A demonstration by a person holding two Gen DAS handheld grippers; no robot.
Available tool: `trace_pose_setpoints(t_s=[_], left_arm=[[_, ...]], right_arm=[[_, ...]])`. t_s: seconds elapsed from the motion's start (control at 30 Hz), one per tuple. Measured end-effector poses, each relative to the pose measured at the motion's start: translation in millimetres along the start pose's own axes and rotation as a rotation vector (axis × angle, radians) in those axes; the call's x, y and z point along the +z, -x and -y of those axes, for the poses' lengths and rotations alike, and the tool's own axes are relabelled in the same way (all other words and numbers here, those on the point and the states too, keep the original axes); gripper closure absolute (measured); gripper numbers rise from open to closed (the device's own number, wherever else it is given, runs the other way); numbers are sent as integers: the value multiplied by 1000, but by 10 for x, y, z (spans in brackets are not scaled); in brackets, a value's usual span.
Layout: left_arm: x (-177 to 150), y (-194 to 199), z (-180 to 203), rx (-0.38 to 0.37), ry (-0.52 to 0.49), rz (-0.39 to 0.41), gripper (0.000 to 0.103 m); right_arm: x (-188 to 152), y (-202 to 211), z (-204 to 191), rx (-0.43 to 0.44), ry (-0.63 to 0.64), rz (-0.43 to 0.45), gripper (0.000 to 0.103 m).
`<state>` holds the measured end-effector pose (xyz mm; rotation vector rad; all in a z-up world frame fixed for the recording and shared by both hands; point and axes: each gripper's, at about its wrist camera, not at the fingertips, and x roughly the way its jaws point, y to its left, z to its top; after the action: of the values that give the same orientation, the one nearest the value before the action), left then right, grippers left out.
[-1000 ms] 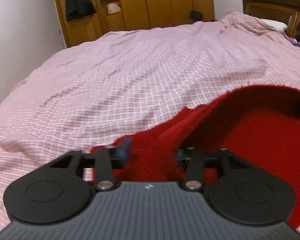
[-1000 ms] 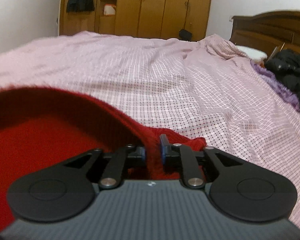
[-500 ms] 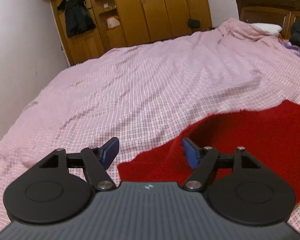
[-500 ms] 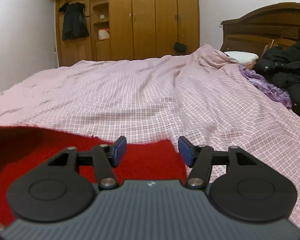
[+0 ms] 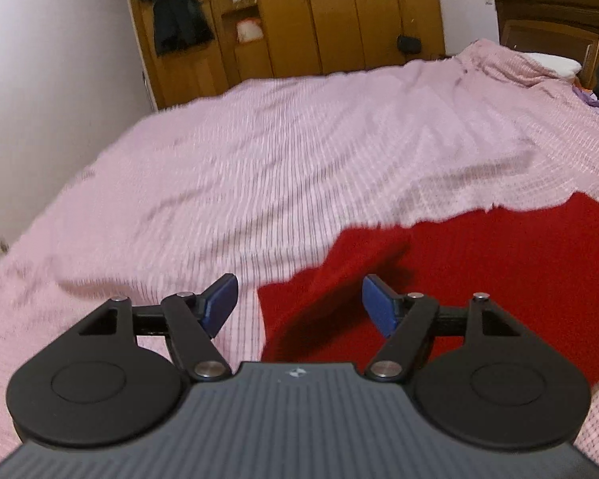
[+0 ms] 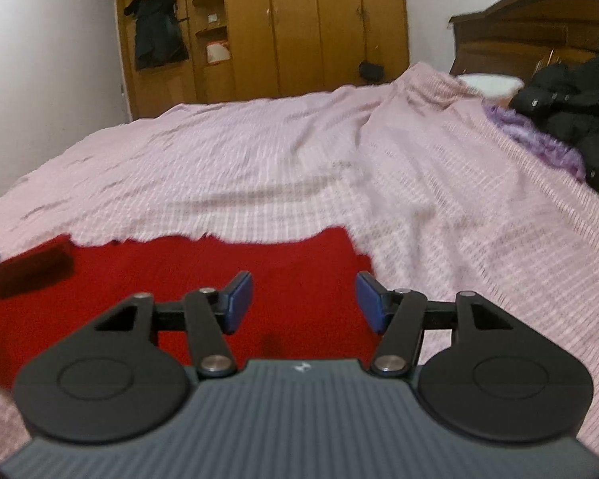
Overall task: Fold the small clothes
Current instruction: 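Open both grippers to lay the folded hem down and withdraw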
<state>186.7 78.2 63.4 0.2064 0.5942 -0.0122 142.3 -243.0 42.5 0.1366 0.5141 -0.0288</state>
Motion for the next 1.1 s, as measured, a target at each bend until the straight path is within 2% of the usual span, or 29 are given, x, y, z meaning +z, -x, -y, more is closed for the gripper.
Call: trace_pose_setpoints(t_s=[0.13, 0.27, 0.4, 0.53, 0.8, 0.93, 1.1], left_arm=[[-151, -163, -72, 16, 12, -54, 28], [-249, -403, -191, 75, 26, -104, 28], [-269, -502, -329, 57, 79, -100, 27], [-219, -487, -342, 63, 87, -88, 27], [-203, -199, -285, 60, 79, -92, 27], [-197, 75, -200, 21, 95, -99, 27], [-268, 320, -87, -45, 146, -117, 23]], right_arm=[[-136, -100, -39, -4, 16, -44, 44], [-213, -203, -22, -15, 3, -64, 44], [-227, -251, 12, -9, -11, -66, 42], [-236, -248, 16, -10, -17, -64, 42], [-188, -165, 39, -8, -59, -73, 42], [-166, 12, 99, 0, -155, -56, 41], [-217, 324, 203, 34, -311, -28, 31]])
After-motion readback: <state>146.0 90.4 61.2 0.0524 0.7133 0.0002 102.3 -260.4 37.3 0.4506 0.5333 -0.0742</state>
